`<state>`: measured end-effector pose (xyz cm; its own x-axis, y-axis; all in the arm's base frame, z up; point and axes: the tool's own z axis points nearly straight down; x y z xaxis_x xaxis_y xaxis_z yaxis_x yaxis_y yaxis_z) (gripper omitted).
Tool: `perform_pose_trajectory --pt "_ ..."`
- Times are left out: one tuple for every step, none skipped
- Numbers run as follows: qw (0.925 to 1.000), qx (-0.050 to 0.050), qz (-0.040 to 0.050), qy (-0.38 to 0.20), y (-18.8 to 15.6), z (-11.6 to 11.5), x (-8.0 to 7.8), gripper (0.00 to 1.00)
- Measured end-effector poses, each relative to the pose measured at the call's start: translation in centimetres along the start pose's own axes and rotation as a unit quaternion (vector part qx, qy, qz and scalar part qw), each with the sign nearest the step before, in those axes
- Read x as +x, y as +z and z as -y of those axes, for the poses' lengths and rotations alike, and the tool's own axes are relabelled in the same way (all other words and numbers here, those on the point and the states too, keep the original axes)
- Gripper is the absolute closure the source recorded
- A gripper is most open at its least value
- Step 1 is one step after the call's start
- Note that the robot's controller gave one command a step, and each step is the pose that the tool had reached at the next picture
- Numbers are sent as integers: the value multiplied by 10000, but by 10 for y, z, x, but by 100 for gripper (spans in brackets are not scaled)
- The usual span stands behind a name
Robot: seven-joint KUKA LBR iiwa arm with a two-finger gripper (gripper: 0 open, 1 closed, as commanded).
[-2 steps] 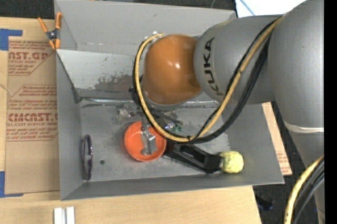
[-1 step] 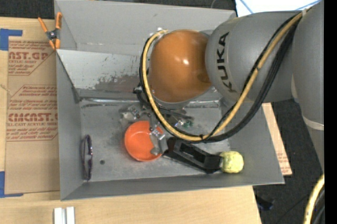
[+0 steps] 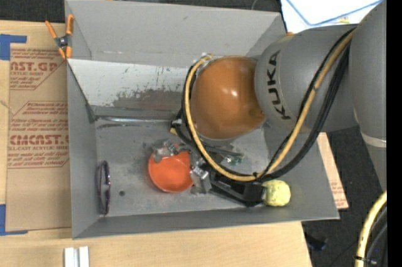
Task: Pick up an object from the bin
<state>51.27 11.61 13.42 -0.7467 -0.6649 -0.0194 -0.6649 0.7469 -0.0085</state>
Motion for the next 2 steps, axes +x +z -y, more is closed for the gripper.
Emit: perform_pose_trajectory --pt "9951 -5 -1 -984 32 11 -7 0" --pt "9904 -14 9 -1381 47 10 -15 0"
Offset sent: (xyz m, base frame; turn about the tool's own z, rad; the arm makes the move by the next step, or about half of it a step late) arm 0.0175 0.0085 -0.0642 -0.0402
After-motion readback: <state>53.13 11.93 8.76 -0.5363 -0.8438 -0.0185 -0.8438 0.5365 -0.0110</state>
